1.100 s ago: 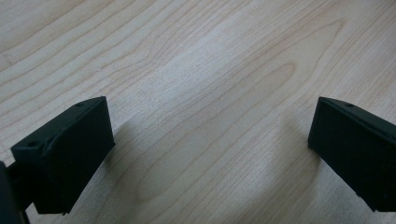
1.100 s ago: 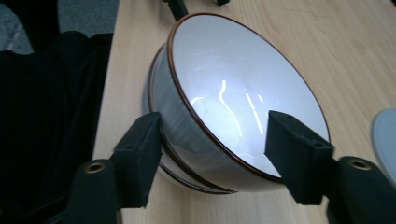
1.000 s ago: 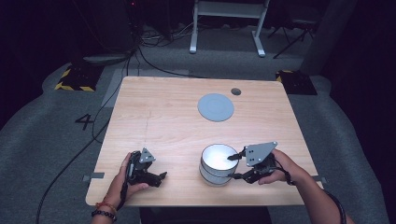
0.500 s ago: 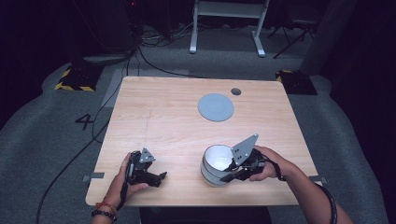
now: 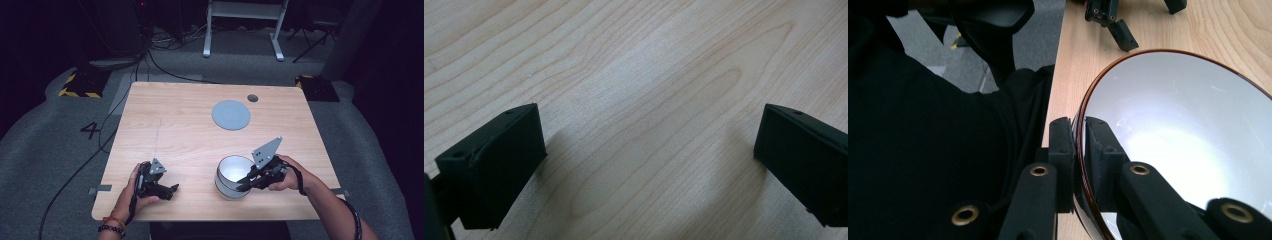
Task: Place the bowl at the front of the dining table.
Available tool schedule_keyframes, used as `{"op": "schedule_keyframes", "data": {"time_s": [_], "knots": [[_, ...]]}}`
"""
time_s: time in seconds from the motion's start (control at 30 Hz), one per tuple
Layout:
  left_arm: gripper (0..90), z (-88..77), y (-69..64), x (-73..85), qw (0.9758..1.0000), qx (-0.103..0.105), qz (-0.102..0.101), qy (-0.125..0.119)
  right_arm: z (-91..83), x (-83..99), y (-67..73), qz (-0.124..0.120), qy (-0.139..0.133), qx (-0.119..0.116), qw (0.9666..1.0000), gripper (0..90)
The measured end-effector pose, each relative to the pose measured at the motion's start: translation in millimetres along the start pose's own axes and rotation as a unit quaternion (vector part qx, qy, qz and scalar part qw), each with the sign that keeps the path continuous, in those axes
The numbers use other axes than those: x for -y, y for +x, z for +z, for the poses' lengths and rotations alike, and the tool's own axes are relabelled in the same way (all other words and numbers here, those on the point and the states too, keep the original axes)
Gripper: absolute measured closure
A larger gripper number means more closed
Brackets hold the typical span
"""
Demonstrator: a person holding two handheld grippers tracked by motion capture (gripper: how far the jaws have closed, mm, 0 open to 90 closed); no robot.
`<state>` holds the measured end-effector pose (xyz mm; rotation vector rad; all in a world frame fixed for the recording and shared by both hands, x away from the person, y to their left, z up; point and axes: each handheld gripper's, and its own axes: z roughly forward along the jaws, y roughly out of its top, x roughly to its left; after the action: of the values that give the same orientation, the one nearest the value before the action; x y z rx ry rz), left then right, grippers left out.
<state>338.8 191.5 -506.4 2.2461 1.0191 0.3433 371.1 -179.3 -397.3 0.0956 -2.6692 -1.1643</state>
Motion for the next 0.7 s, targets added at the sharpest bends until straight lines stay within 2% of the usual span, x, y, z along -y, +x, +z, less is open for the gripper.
{"op": "schedule_keyframes", "data": {"time_s": [0.17,0.7], "knots": [[0.2,0.0,0.0,0.0,1.0000,0.000,0.000,0.000,-0.6,-1.5,0.9,0.011,-0.010,0.006,0.9999,82.3],[0.2,0.0,0.0,0.0,1.0000,0.000,0.000,0.000,-5.4,-3.9,9.7,0.003,-0.032,0.028,0.9991,82.4]]}}
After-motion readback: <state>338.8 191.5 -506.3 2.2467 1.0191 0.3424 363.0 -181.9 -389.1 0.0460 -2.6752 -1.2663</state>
